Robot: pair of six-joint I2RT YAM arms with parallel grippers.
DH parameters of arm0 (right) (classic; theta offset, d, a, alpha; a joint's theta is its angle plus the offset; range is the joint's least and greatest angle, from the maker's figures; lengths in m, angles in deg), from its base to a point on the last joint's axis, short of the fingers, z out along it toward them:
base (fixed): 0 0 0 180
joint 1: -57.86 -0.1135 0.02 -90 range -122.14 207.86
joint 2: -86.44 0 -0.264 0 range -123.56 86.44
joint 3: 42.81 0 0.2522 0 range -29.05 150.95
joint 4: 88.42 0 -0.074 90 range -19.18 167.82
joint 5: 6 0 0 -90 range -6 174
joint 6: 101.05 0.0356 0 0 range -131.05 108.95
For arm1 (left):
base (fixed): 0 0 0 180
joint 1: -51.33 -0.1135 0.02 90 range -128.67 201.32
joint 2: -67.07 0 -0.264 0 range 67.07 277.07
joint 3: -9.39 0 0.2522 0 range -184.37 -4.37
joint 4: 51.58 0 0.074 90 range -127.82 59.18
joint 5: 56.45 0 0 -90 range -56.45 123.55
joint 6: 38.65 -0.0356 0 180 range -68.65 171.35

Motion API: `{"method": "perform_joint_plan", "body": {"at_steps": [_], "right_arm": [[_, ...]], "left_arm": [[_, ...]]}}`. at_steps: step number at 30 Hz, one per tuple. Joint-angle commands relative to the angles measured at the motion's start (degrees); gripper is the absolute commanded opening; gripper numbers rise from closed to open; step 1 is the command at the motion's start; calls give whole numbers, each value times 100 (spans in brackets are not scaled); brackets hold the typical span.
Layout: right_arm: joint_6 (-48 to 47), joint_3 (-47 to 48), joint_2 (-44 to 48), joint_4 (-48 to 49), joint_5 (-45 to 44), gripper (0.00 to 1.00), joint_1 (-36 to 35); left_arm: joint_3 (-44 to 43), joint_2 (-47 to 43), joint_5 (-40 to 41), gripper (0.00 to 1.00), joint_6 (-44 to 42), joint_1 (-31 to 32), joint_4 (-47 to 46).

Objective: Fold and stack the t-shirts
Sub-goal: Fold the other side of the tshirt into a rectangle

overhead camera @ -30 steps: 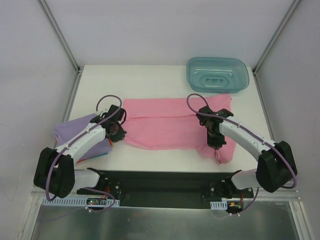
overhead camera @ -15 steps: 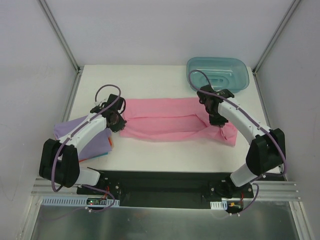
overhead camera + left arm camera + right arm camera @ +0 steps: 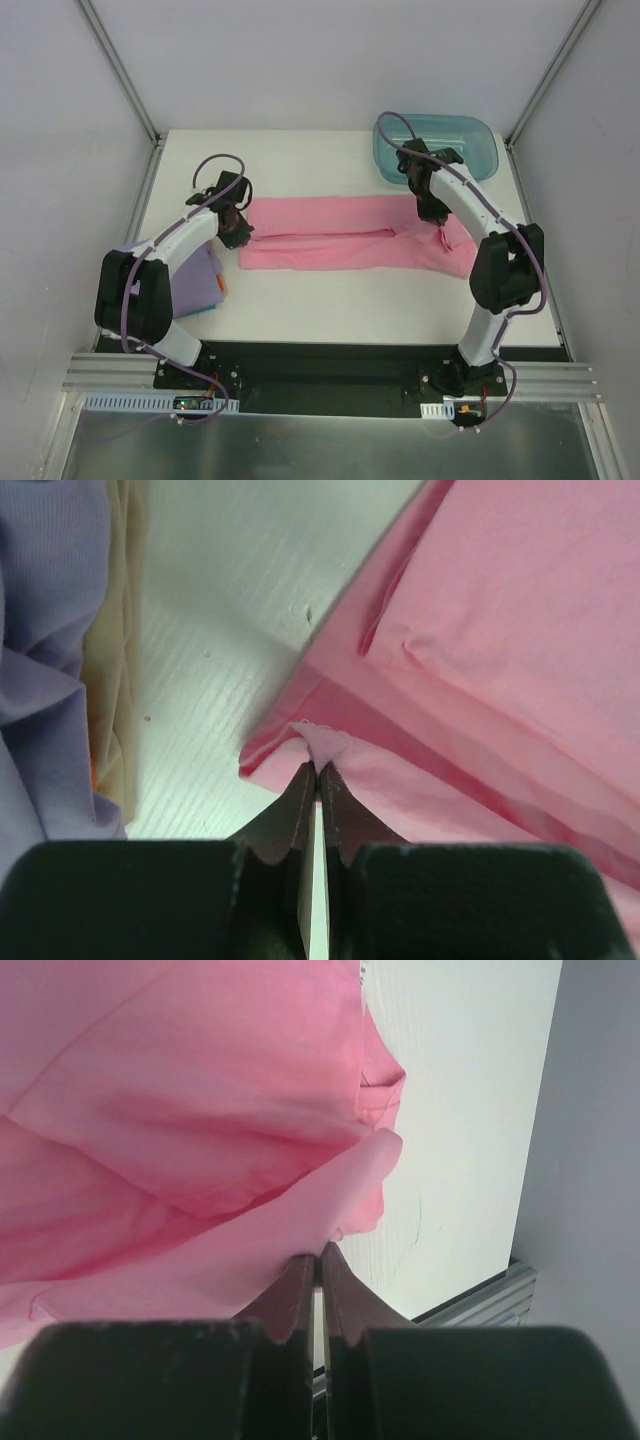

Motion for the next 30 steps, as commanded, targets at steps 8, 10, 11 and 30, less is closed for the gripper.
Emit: {"method": "perform_joint_plan", "body": {"at_steps": [8,10,11,30], "right_arm": [[-781,1505,-1127,-139,-38,1,324],[-913,1629,-1346,-148,-29,4,350],[-957,1760,-1435,-139,14,6,377],[-335,-2,231,1036,1479,97,543]], "left_arm": [[-798,746,391,0,-320,-85,100],[-894,868,392,0,-311,-103,100],[-912,913,400,0,-302,-111,108],[-1149,281,50,99,-416,-200,240]]}}
